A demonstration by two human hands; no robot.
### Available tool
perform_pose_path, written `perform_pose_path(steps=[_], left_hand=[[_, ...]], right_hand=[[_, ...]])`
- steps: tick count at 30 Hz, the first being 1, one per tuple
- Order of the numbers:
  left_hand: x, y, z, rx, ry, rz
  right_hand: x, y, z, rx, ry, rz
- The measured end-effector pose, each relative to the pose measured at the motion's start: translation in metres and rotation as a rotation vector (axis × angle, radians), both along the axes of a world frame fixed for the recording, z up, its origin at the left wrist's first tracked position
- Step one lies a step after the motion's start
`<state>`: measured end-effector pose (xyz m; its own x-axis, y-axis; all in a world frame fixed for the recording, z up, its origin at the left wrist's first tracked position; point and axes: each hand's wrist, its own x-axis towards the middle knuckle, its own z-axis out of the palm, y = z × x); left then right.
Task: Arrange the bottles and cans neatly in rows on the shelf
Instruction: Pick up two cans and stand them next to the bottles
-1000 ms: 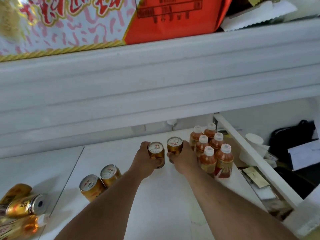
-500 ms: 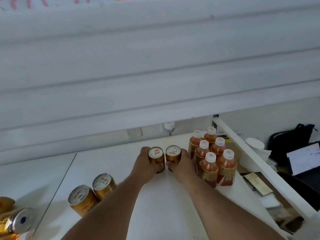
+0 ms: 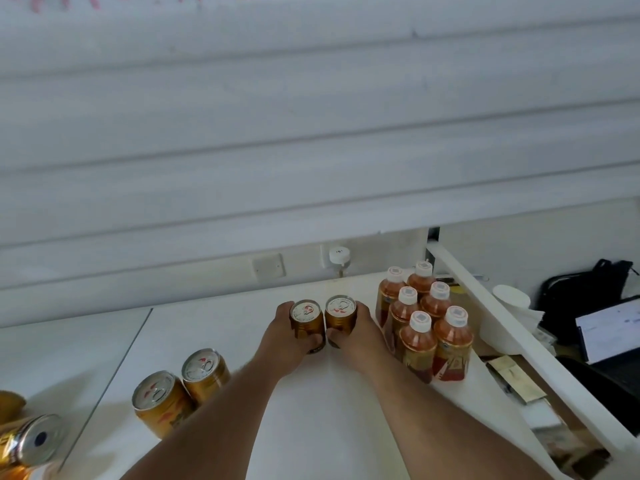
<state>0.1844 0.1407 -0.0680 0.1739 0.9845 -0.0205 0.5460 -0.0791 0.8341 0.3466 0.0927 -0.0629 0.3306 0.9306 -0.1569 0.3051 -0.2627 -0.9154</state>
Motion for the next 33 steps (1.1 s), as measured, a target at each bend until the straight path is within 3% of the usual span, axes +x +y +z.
perform_pose_path(steps=[6,10,12,15,18,22,25,33], left_hand=[[-0.011,-0.023,0.011,-0.018,0.13,-0.002],[-0.023,-0.057,0.033,0.075,0.259,-0.047],[-0.026,-0.072,0.045,0.16,0.385,-0.127],[-0.045,-0.096,0.068,0.295,0.718,-0.245],[-0.074,-0.121,0.08,0.309,0.897,-0.277],[-0.113,-0.145,0.095,0.268,0.947,-0.238],[-0.137,-0.161,0.106,0.294,0.871,-0.17],[-0.168,-0.211,0.112,0.171,0.875,-0.038]], right_hand=[[-0.002,-0.027,0.011,-0.118,-0.149,-0.001],[-0.018,-0.065,0.031,-0.055,-0.314,-0.016],[-0.027,-0.081,0.039,-0.006,-0.414,0.0],[-0.047,-0.108,0.057,0.086,-0.7,0.097],[-0.069,-0.132,0.067,0.024,-0.887,0.298],[-0.09,-0.148,0.08,-0.124,-0.949,0.457],[-0.107,-0.155,0.09,-0.192,-0.928,0.494],[-0.132,-0.179,0.102,-0.196,-0.958,0.577]])
